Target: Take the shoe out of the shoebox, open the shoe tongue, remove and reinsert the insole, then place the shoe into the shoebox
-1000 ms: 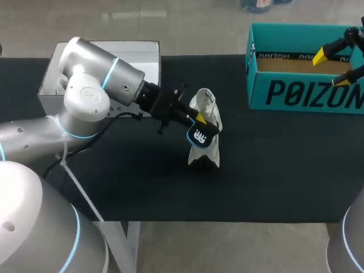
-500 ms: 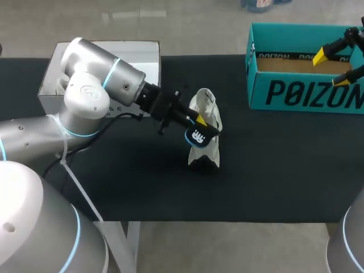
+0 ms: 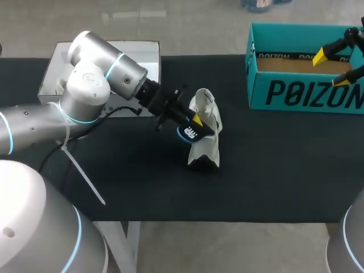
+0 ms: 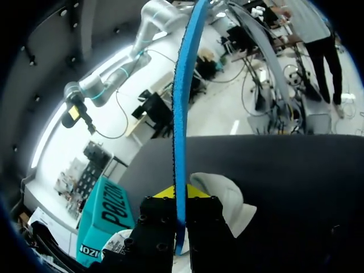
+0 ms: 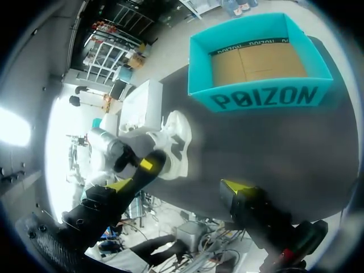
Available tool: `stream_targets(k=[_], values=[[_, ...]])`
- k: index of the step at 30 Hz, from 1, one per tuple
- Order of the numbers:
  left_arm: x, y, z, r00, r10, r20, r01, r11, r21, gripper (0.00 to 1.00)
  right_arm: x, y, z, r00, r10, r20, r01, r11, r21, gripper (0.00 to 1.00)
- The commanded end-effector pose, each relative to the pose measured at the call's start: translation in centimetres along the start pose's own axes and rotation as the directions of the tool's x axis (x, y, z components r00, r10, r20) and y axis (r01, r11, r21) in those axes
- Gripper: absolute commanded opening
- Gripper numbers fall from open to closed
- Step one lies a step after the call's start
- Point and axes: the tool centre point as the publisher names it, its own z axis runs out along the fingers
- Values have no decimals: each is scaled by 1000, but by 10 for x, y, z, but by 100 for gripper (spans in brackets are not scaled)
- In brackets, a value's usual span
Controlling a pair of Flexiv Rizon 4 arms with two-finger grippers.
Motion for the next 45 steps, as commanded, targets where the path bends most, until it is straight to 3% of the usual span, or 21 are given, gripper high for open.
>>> stream_targets(k=[1,6,16,28,32,45], values=[[-3,1,-5,999,13,-35,-15,999,-42,0,0,-1,0,1000,2,3,-2,1000,0,100],[-1,7,-2,999,24,-42,-28,996,-90,0,0,-1,0,1000,2,3,-2,1000,0,100],[-3,24,14,999,-29,-36,27,998,-65,0,0,-1,0,1000,2,3,-2,1000,0,100],[-8,15,23,995,-95,-6,94,990,-102,0,0,-1,0,1000,2,3,-2,1000,0,100],[-9,9,26,992,-128,9,129,989,-75,0,0,-1,0,1000,2,3,-2,1000,0,100],[0,9,27,986,-162,31,164,983,-87,0,0,-1,0,1000,2,3,-2,1000,0,100]])
